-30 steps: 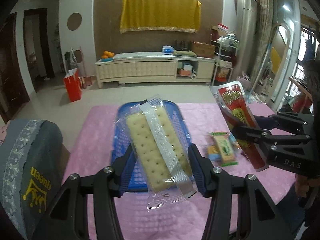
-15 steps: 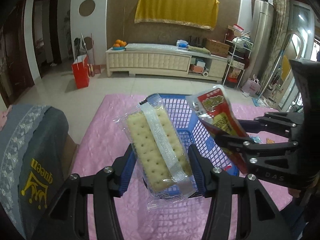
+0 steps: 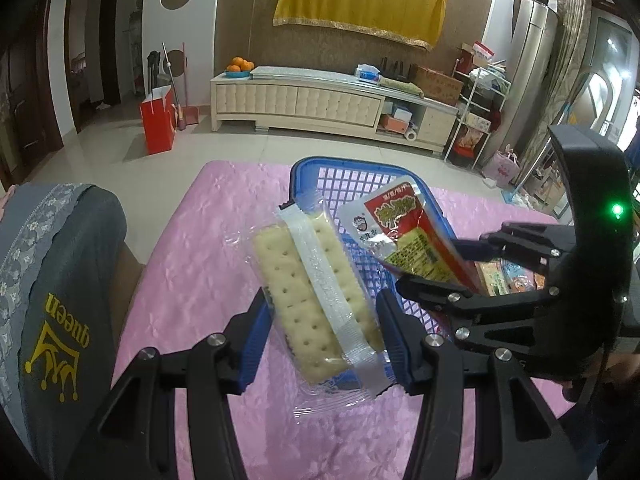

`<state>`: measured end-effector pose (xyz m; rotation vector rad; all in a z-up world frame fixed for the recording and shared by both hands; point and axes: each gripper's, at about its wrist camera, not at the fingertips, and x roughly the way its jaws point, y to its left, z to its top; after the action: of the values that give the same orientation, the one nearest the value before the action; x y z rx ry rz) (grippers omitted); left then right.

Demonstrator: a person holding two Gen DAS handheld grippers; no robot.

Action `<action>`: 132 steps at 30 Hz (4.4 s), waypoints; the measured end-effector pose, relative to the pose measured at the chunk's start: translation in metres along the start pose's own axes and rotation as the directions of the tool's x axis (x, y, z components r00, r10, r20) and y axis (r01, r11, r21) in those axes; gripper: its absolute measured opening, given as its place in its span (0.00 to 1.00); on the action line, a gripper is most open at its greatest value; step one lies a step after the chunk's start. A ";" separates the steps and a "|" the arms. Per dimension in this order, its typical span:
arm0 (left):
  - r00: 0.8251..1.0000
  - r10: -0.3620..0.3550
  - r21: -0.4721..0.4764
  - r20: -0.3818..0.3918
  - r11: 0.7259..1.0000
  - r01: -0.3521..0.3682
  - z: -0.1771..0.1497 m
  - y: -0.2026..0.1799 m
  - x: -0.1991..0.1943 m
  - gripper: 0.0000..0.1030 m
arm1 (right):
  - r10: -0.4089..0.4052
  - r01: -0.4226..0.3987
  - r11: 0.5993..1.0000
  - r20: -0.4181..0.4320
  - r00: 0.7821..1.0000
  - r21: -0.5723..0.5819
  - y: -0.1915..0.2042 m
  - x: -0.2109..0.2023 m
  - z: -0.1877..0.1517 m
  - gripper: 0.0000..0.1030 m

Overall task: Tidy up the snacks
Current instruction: 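Carry the cracker pack with the left tool while the right tool carries the sausage pouch into the basket, then lower the cracker pack into the blue basket and open the left tool, then move the left tool to the red konjac pouch and close on it, then grasp the blue cartoon bread bag with the right tool while the left holds the konjac pouch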

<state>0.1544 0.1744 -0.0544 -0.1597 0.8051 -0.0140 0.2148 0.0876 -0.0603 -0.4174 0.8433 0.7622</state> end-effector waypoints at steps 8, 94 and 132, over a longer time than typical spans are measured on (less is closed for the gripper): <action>1.000 0.008 0.010 -0.008 1.000 -0.008 -0.005 -0.003 -0.007 0.48 | -0.023 0.022 0.999 0.022 1.000 0.049 -0.010 -0.016 -0.007 0.83; 0.970 -0.002 0.254 -0.242 0.965 0.066 -0.099 -0.235 0.104 0.64 | -0.251 0.286 0.801 -0.139 0.958 0.525 -0.141 -0.094 -0.238 0.83; 0.956 -0.033 0.170 -0.293 0.982 0.086 -0.100 -0.224 0.158 0.22 | -0.209 0.236 0.775 -0.114 0.971 0.587 -0.164 -0.076 -0.247 0.83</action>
<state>0.2025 -0.0727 -0.2026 -0.0083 1.0865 -0.1713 0.1785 -0.2047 -0.1446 0.0399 1.0046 0.2337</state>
